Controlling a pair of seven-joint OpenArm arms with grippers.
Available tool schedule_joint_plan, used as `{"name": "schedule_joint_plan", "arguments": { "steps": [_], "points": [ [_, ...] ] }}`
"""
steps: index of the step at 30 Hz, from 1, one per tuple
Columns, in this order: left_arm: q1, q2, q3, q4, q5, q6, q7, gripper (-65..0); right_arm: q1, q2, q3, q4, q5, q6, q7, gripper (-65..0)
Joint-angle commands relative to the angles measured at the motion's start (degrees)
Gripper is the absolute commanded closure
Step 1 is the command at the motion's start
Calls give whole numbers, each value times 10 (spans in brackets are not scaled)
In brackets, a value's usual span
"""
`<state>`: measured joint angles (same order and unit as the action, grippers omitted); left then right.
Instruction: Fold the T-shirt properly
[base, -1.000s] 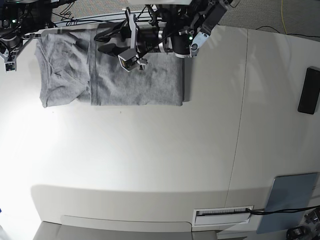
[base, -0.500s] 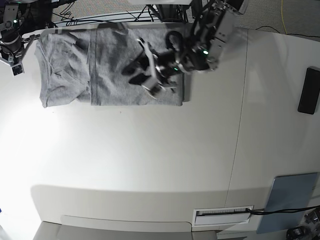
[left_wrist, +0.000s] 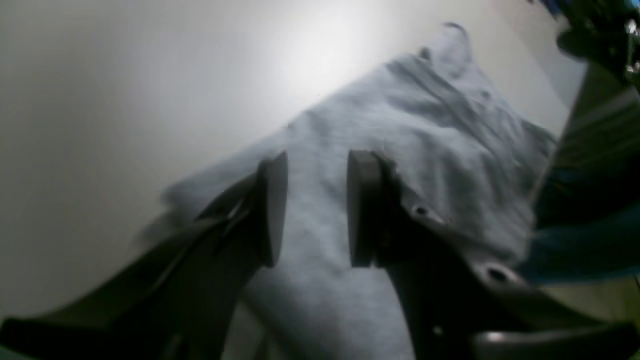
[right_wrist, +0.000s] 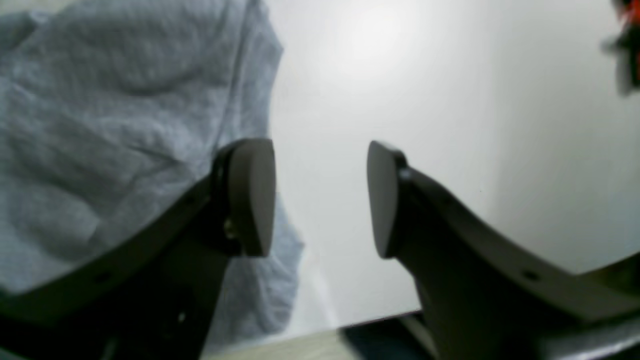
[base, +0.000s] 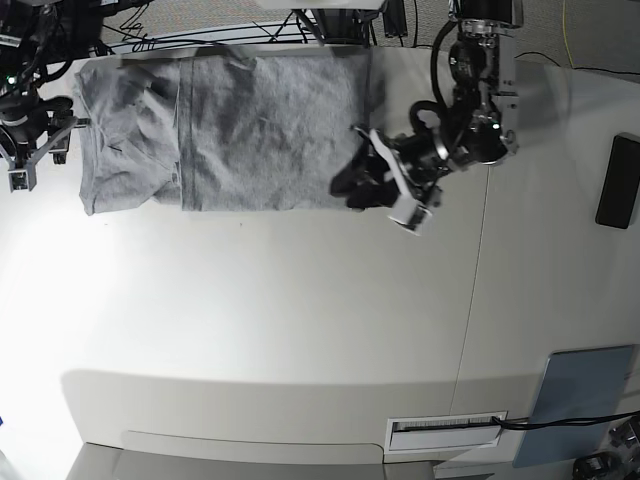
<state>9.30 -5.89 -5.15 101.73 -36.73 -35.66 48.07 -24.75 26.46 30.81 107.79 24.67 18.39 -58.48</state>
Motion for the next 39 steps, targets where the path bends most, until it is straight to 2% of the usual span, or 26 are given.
{"name": "schedule_joint_plan", "arguments": {
  "steps": [1,4,7,10,14,20,26,31,35,39],
  "points": [
    [-3,0,-9,11,-13,-4,-9,-213,19,18,6,-15,11,-2,1,-292],
    [5,-1,-35,11,-13,-4,-9,-213,65,36,6,-94,56,16,-45,-292],
    [19,-9,-51,11,-16,-4,-9,-213,102,54,6,-162,102,51,-89,-292],
    [31,-25,-51,11,-17,-4,-10,-213,119,65,6,-215,151,90,-90,-292],
    [40,-38,-51,11,-17,-4,-14,-213,133,66,-2,-271,171,106,-90,-292],
    [44,-40,-51,11,-18,-4,-15,-213,133,65,-63,-289,176,105,-90,-292],
    [44,-40,-51,11,-19,-4,-15,-213,133,59,-120,-289,176,75,-82,-292],
    [44,-40,-51,11,-19,-4,-16,-213,133,31,-121,-289,178,77,-97,-292],
    [44,-40,-51,11,-19,-4,-16,-213,133,12,-121,-289,195,92,-121,-292],
    [43,-40,-51,11,-7,-4,-16,-213,133,0,-121,-289,195,92,-121,-287]
  ]
}}
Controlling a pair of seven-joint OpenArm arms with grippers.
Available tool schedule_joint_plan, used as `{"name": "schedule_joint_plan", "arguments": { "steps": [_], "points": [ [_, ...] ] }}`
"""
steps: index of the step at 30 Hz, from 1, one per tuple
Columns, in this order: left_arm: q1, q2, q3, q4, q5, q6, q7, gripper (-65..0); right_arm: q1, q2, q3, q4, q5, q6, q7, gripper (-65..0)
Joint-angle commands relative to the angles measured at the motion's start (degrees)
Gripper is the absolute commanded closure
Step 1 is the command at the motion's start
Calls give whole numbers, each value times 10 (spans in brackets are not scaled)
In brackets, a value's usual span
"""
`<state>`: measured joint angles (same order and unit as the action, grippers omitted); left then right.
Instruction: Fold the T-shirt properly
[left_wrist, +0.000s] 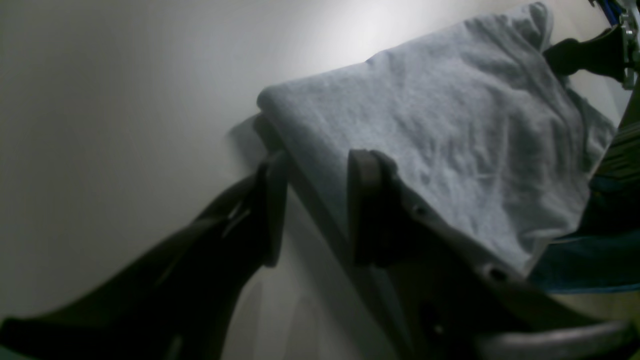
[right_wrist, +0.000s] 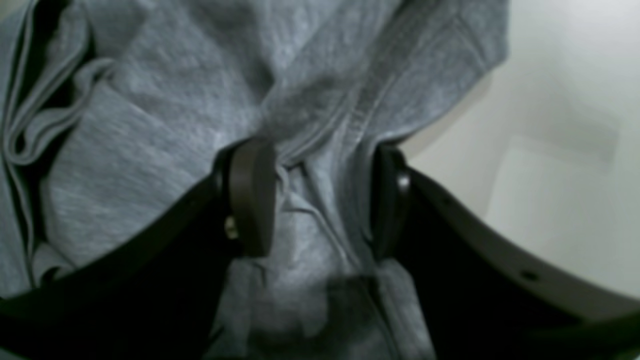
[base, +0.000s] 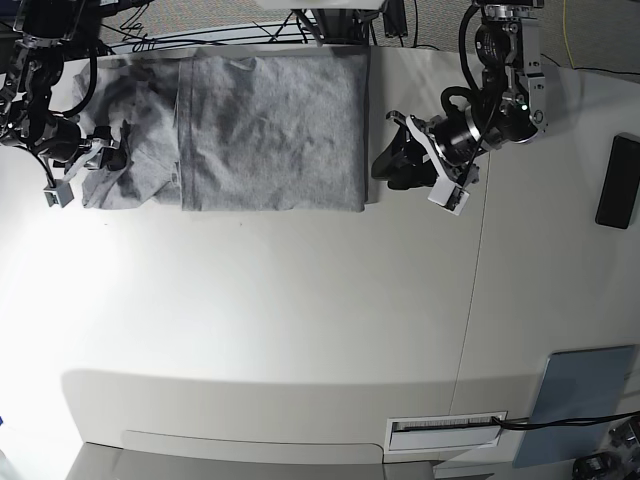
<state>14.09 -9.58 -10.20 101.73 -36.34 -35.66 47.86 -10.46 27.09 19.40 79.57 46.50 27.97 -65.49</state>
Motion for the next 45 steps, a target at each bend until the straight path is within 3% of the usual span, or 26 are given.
{"name": "schedule_joint_plan", "arguments": {
  "steps": [1,10,17,24,28,34,40,45],
  "points": [
    [-4,-3,-1,11,-7,-2,-13,-213,-10,-9,-7,-7,-22,-3,-52,-286],
    [-4,-3,-1,11,-7,-2,-13,-213,-10,-1,-5,-7,10,3,-95,-248],
    [-4,-3,-1,11,-7,-2,-13,-213,-10,61,-4,-7,8,3,-84,-249],
    [-4,-3,-1,11,-7,-2,-13,-213,-10,109,-4,-7,-41,3,-65,-249],
    [-4,-3,-1,11,-7,-2,-13,-213,-14,98,-6,-7,-39,5,-66,-293],
    [-4,-3,-1,11,-8,-2,-13,-213,-19,62,-6,-7,-32,39,-76,-293],
    [-4,-3,-1,11,-7,-2,-11,-213,-19,52,-6,-7,76,31,-127,-293],
    [-4,-3,-1,11,-7,-2,-11,-213,-19,50,-6,-7,76,15,-137,-292]
  ]
}}
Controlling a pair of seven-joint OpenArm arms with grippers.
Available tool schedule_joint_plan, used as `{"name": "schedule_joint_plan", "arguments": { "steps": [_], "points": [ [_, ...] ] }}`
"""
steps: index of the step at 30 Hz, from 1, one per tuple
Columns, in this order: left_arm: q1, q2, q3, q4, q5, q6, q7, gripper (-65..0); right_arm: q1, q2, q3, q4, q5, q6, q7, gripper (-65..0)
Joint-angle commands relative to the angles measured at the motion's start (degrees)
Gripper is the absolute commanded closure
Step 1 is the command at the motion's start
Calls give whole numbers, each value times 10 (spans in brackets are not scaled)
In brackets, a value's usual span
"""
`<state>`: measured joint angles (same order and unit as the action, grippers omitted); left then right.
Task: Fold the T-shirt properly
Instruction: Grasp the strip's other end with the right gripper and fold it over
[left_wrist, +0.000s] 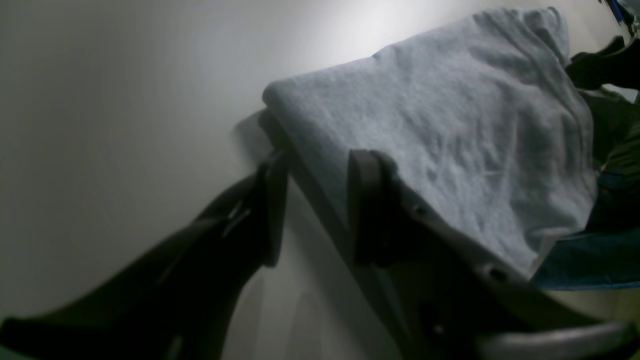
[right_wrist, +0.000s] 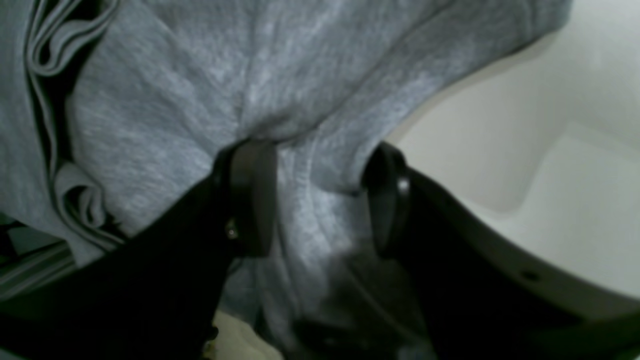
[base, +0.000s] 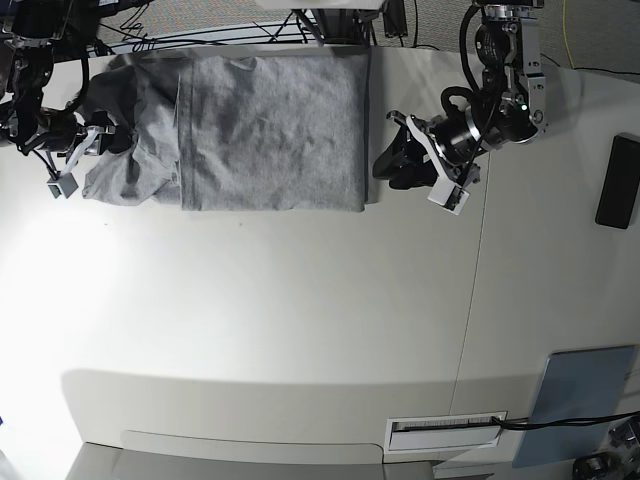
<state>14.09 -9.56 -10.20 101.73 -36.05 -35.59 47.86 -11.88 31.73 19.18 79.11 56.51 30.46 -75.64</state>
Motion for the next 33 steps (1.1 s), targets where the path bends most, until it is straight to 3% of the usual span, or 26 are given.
{"name": "schedule_joint_plan", "arguments": {
  "steps": [1,9,13,17,21,24,33],
  "points": [
    [-4,-3,-1,11,-10,-3,-11,-213,-5,3,-4,-3,-24,-10,-35,-292],
    [-4,-3,-1,11,-10,-3,-11,-213,-5,-14,-4,-3,-26,-9,-37,-285],
    [-4,-3,-1,11,-10,-3,-11,-213,-5,-34,-4,-3,-56,-9,-32,-221],
    [-3,-3,-1,11,-10,-3,-11,-213,-5,-47,-4,-3,-85,-9,-19,-202],
    [4,-3,-1,11,-10,-3,-11,-213,-5,-54,-4,-3,-86,-6,-6,-67],
    [12,-3,-1,11,-10,-3,-11,-213,-5,-54,-4,-3,-86,1,19,0],
    [26,-3,-1,11,-5,-3,-12,-213,-4,-15,22,43,-114,-1,38,0]
  ]
}}
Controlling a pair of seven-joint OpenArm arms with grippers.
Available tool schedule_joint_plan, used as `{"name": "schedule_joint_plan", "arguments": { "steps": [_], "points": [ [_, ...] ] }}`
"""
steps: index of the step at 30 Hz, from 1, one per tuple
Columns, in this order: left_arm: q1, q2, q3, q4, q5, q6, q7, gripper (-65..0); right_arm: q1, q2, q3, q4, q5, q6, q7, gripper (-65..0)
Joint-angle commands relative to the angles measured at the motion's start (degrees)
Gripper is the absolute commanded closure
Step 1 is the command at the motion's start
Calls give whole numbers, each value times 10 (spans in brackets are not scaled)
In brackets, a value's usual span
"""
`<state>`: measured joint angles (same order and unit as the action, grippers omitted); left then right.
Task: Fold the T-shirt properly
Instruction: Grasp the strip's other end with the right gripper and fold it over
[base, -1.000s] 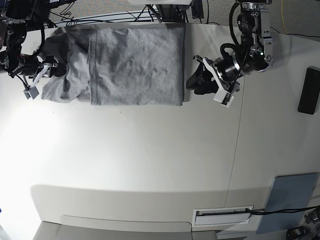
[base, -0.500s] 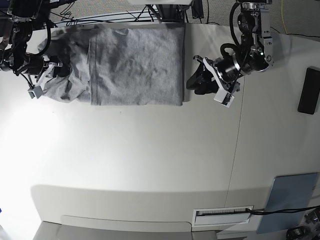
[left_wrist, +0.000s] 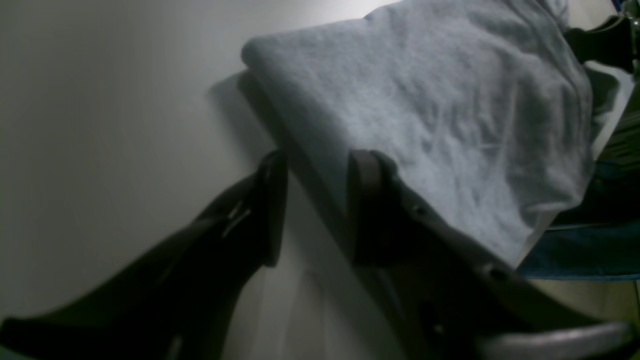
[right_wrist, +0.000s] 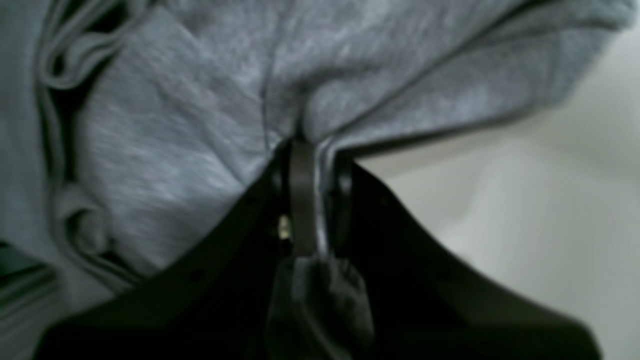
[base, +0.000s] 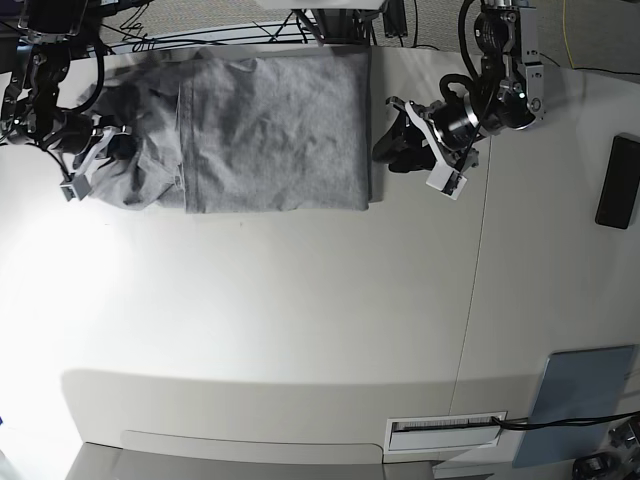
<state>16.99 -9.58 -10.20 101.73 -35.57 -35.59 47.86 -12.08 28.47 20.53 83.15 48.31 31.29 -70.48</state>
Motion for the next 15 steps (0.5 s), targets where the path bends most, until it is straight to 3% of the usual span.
{"name": "schedule_joint_plan", "arguments": {
  "steps": [1,6,9,15],
  "points": [
    [-3,-3,-1,11,-10,-3,-12,-213,-2,23,17,14,-32,-11,-15,0],
    [-3,-3,-1,11,-10,-3,-12,-213,-3,28,54,98,-31,-14,-29,0],
    [-3,-3,-1,11,-10,-3,-11,-213,-3,21,54,164,-24,-36,-51,0],
    [-3,-3,-1,11,7,-3,-12,-213,-7,-42,39,296,-19,-47,-56,0]
  ]
}}
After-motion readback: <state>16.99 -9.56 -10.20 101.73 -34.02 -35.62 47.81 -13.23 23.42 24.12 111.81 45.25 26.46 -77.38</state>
